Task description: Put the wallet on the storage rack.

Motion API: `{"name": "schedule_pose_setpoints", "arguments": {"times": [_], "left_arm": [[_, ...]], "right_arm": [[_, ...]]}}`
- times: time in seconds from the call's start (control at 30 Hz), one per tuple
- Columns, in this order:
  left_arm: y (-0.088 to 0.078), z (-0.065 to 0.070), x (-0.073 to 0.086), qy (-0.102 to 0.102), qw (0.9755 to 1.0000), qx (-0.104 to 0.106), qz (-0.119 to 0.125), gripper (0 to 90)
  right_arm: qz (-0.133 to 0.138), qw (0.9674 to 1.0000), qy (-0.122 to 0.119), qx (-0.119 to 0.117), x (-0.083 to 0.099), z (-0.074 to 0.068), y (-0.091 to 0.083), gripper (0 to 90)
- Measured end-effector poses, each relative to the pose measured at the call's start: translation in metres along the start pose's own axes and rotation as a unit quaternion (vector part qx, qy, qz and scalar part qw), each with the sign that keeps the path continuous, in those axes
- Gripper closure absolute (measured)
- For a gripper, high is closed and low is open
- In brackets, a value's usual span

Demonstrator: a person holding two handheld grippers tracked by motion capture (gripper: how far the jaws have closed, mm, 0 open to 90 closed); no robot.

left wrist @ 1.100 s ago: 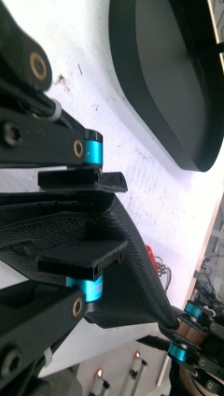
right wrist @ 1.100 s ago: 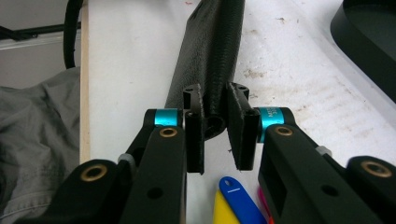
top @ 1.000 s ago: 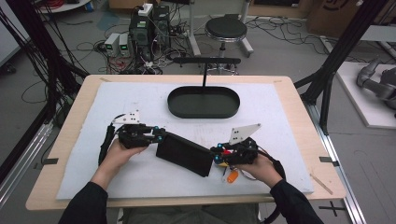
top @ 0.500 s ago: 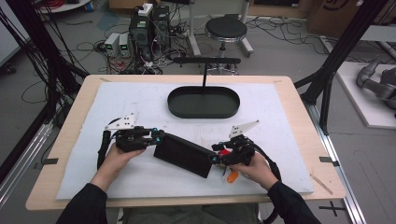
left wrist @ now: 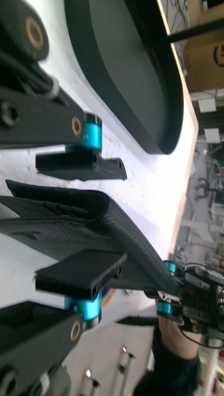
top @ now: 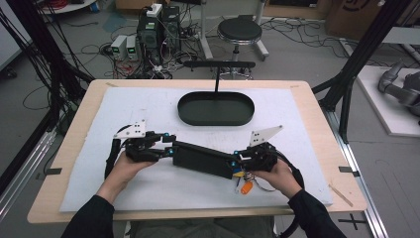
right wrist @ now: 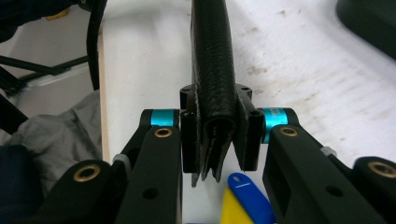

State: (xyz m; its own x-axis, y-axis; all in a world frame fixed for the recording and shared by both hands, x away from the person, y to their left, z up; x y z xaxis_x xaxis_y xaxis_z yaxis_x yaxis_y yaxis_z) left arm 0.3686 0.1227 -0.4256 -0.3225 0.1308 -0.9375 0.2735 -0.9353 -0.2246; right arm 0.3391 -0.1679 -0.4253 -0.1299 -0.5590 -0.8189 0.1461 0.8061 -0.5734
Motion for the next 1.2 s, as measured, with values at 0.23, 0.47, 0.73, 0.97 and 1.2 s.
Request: {"name": "schedule_pose_setpoints", "arguments": {"times": [0.23, 0.47, 0.73, 0.97, 1.2], "left_arm": [[0.010, 0.006, 0.005, 0.017, 0.9995, 0.011, -0.024, 46.1], [0.013, 0.019, -0.001, 0.048, 0.9972, 0.051, -0.024, 71.0], [0.019, 0.025, -0.012, 0.044, 0.9977, 0.048, 0.019, 74.5], [0.021, 0.026, -0.020, 0.010, 0.9965, 0.060, 0.057, 74.5], [0.021, 0.031, -0.024, 0.011, 0.9959, 0.068, 0.058, 73.9]], "right_arm": [[0.026, 0.9994, -0.022, -0.002, -0.007, -0.002, -0.011, 76.6], [0.028, 0.9990, -0.034, -0.004, -0.009, -0.002, -0.019, 75.9], [0.095, 0.9952, 0.001, 0.022, -0.013, 0.010, -0.035, 55.8], [0.093, 0.9950, 0.012, 0.033, -0.007, 0.016, -0.035, 49.8], [0.105, 0.9939, 0.005, 0.031, -0.007, 0.016, -0.039, 74.5]]}}
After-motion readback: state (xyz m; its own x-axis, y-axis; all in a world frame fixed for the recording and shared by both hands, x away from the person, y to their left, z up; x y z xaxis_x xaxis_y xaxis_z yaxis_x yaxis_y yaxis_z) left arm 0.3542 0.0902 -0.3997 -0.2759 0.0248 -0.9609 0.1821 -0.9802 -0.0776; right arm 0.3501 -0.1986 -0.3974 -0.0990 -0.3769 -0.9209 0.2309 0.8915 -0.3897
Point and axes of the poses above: each handheld gripper's, and its own axes: y roughly forward along the jaws, x roughly out of its underside, z roughly to its right, the point moved 6 cm from there along y, roughly forward along the jaws, and after that the axes turned 10 degrees about -y, right-handed, at the moved point
